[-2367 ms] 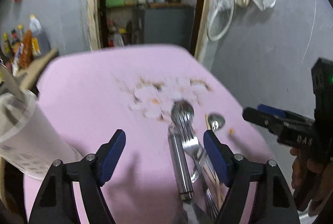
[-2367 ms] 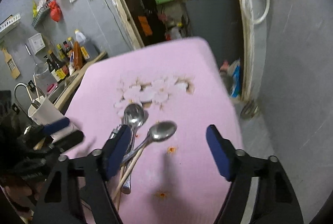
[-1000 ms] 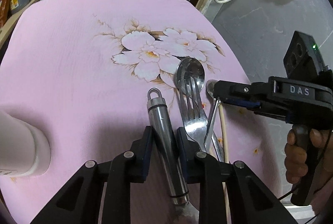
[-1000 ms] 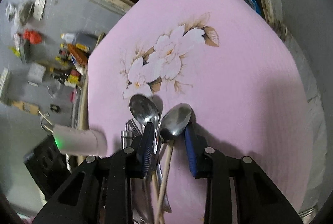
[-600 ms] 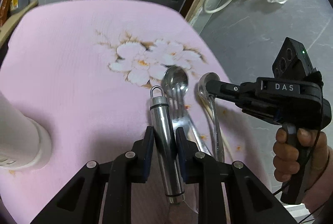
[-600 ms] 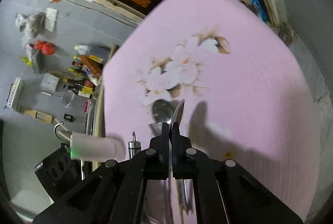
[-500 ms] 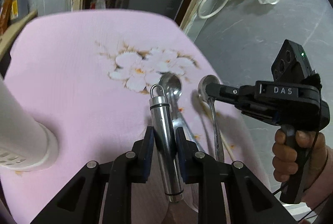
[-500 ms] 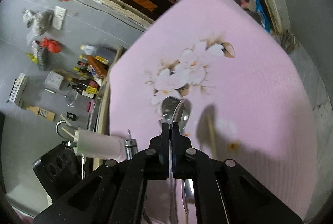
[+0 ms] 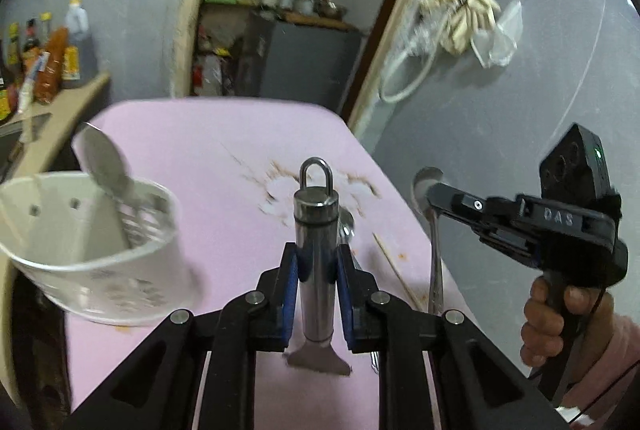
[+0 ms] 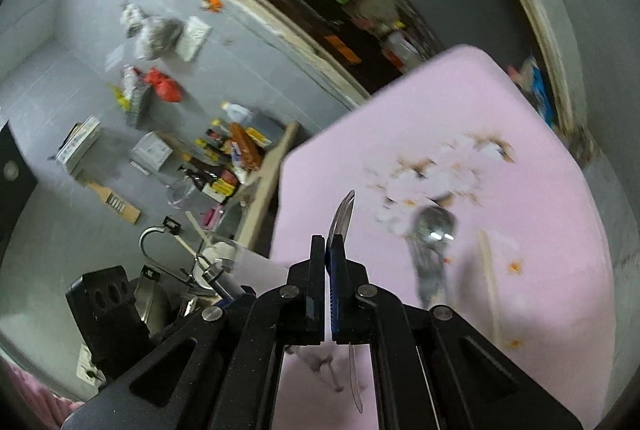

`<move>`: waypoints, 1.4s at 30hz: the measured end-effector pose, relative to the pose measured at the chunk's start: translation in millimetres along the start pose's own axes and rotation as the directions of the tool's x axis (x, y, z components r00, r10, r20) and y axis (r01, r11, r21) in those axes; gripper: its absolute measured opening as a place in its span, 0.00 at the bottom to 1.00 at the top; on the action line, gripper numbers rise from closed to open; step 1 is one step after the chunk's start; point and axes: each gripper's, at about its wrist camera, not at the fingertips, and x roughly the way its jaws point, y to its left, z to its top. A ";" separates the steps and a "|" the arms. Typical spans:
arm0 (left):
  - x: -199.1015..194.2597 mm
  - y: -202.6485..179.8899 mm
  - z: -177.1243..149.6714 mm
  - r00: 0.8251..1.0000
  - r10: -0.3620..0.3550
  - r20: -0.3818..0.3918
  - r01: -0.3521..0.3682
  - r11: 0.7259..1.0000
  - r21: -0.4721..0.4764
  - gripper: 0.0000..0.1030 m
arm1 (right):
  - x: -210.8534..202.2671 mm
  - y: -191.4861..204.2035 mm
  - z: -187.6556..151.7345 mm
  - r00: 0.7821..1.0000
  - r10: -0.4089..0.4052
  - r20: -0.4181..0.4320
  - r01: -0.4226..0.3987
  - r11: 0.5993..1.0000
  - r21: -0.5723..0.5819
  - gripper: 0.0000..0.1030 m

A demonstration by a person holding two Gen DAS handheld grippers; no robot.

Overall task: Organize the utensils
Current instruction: 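Carry the steel cylinder and knife over the white caddy and release them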

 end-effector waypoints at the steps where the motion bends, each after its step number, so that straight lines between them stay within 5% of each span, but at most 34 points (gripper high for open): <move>1: -5.5 3.1 3.4 1.000 0.005 0.015 -0.005 1.000 -0.005 0.17 | -0.7 10.1 2.1 1.000 0.015 0.009 -0.015 1.000 -0.023 0.02; 10: -76.4 37.4 43.6 0.991 0.080 0.111 -0.074 0.995 -0.059 0.17 | 6.3 95.3 20.2 0.985 0.158 0.073 -0.144 0.975 -0.172 0.02; 15: -122.9 72.0 72.4 0.974 0.147 0.173 -0.131 0.986 -0.102 0.17 | 22.7 144.9 32.8 0.951 0.282 0.123 -0.249 0.940 -0.234 0.02; 20: -145.0 108.0 88.9 0.944 0.235 0.233 -0.211 0.970 -0.121 0.17 | 46.9 184.6 35.4 0.932 0.324 0.160 -0.266 0.915 -0.303 0.02; 26: -136.0 135.9 97.1 0.898 0.345 0.273 -0.336 0.938 -0.082 0.17 | 77.9 199.2 24.1 0.957 0.229 0.179 -0.146 0.910 -0.388 0.02; 34: -94.3 162.3 75.8 0.909 0.366 0.200 -0.350 0.930 -0.112 0.17 | 109.3 188.0 12.1 0.977 0.128 0.169 -0.054 0.922 -0.383 0.02; 42: -79.9 152.2 58.6 0.901 0.387 0.196 -0.377 0.922 -0.087 0.17 | 123.3 193.1 -12.1 0.977 0.062 0.202 0.029 0.907 -0.420 0.02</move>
